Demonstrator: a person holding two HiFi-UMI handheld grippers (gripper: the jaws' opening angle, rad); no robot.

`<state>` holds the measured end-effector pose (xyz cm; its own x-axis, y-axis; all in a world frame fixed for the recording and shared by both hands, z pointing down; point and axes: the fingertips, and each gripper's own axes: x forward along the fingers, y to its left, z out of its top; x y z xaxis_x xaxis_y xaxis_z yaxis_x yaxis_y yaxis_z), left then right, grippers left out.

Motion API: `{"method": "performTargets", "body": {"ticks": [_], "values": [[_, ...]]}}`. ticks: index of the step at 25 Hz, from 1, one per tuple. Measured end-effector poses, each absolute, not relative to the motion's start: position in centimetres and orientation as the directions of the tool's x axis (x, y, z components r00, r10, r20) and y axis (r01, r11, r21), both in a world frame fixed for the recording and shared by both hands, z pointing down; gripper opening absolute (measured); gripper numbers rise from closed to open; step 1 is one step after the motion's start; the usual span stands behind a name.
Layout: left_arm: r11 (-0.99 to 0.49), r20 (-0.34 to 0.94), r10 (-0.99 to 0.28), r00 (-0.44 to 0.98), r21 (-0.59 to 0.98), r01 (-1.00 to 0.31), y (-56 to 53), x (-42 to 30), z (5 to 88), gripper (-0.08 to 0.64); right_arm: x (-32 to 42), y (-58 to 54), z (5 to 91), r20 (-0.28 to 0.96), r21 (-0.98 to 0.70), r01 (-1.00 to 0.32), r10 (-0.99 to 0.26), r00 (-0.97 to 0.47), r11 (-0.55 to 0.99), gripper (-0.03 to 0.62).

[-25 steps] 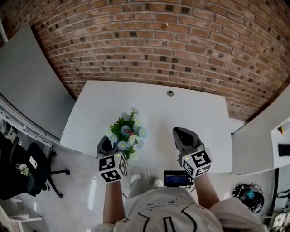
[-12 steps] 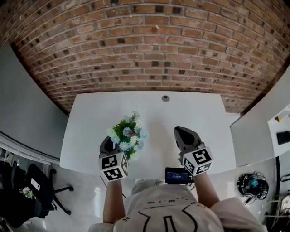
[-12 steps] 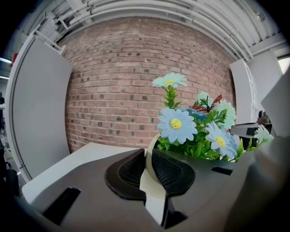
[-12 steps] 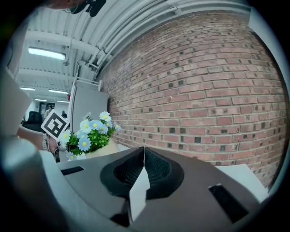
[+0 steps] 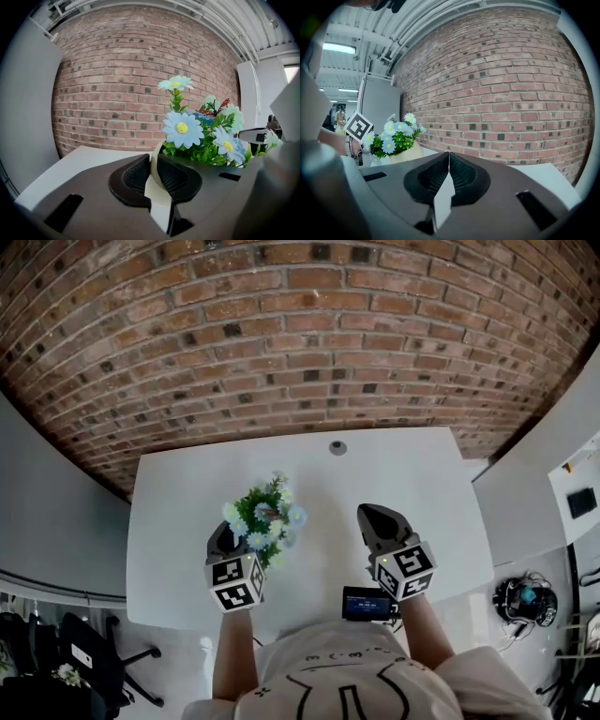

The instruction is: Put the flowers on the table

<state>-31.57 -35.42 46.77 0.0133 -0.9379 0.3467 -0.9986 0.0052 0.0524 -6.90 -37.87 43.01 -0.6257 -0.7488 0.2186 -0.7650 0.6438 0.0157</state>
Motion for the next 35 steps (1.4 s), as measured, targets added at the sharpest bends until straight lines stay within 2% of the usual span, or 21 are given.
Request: {"method": "performTargets", "body": {"ticks": [11,22,35], "values": [[-0.057,0.435,-0.896,0.091,0.091,-0.994,-40.1,-32.8,52.0,0.058,-6.9,-40.1,47.2,0.322,0.002,-0.826,-0.783,-0.533,0.563,0.017],[-0.061,0.489,-0.866,0.11,0.115,-0.992,-42.9,-33.4,55.8,0.058,-6.6,-41.4,51.9,0.42,-0.021,-0.854,-0.771,-0.479,0.52,0.017],[-0.075,0.508,-0.855,0.108,0.085,-0.994,-44.8,-34.2,58.1,0.058,-7.0,-42.1,54.0,0.467,-0.037,-0.874,-0.764,-0.444,0.485,0.017]]}}
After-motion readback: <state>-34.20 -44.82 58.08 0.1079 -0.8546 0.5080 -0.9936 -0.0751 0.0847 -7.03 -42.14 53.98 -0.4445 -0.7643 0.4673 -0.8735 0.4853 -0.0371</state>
